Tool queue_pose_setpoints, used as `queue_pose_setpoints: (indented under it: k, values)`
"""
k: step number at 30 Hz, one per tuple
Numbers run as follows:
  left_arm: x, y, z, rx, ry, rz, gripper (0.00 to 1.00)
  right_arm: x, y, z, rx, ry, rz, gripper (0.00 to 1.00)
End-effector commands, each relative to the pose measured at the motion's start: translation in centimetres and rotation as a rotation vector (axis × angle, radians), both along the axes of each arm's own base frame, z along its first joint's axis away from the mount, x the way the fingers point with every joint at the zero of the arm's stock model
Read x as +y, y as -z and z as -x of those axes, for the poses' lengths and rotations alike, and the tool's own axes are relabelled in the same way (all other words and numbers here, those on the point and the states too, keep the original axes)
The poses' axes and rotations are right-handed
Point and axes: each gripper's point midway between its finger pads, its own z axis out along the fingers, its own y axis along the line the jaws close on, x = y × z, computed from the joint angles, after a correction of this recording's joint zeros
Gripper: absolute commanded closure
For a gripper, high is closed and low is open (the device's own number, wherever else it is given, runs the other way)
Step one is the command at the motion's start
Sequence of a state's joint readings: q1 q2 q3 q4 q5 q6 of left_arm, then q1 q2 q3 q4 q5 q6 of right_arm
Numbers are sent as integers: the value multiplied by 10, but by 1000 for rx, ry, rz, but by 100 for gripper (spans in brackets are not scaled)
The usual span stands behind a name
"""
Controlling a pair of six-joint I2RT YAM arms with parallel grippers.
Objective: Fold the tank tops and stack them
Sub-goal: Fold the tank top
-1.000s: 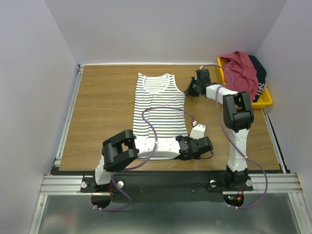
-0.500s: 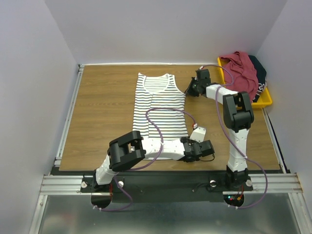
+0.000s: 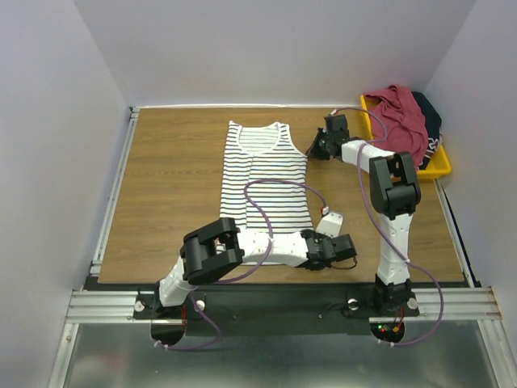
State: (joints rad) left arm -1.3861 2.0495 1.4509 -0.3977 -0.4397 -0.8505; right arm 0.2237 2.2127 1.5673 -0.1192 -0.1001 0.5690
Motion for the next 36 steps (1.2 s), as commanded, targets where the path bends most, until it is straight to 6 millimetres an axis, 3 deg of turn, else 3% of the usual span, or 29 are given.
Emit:
queue_pose_setpoints:
  k: [1, 13, 20, 29, 36]
  values:
    - [-5, -8, -1, -23, 7, 8, 100, -13, 31, 25, 104, 20, 74, 92]
    - [-2, -36, 9, -5, 61, 123, 100, -22, 14, 24, 69, 40, 106, 97]
    - [1, -51, 15, 6, 85, 189, 100, -36, 3, 24, 43, 80, 157, 98]
    - [25, -66, 13, 18, 49, 278, 100, -36, -13, 19, 18, 84, 157, 99]
    - [56, -57, 9, 57, -7, 310, 100, -29, -26, 15, -1, 80, 120, 99]
